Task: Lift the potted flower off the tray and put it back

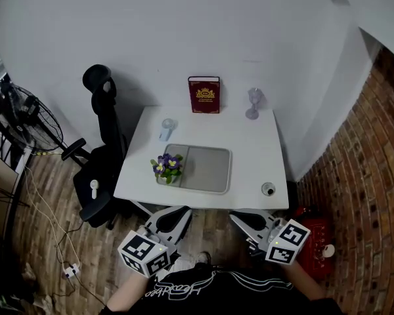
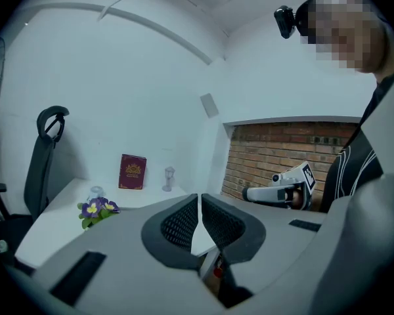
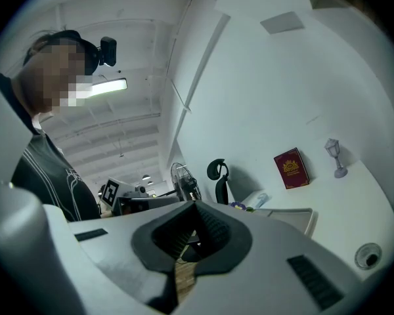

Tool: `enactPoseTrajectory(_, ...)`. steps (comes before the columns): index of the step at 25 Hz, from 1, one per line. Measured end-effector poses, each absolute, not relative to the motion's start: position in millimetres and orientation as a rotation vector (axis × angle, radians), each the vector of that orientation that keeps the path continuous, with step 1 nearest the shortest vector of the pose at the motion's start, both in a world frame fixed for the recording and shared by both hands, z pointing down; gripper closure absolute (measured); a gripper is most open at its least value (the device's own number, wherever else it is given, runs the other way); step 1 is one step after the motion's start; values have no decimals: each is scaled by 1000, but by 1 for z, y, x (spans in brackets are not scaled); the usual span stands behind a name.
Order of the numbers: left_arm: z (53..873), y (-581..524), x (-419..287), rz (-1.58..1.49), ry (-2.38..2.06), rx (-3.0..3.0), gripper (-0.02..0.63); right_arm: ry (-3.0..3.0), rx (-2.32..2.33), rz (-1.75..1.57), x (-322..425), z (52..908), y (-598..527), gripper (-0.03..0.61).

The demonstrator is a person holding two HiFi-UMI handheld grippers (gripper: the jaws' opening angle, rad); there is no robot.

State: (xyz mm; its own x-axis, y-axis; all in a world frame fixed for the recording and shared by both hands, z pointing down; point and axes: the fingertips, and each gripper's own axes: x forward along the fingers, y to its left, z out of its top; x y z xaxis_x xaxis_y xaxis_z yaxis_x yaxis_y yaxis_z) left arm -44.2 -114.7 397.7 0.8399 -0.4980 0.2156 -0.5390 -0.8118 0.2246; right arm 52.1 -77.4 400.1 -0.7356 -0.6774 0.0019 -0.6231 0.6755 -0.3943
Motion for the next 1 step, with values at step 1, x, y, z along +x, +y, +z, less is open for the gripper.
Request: enactPoseTrajectory(1, 398, -114, -44, 217, -795, 2743, 571, 2739, -1072, -564, 54, 400, -76, 577)
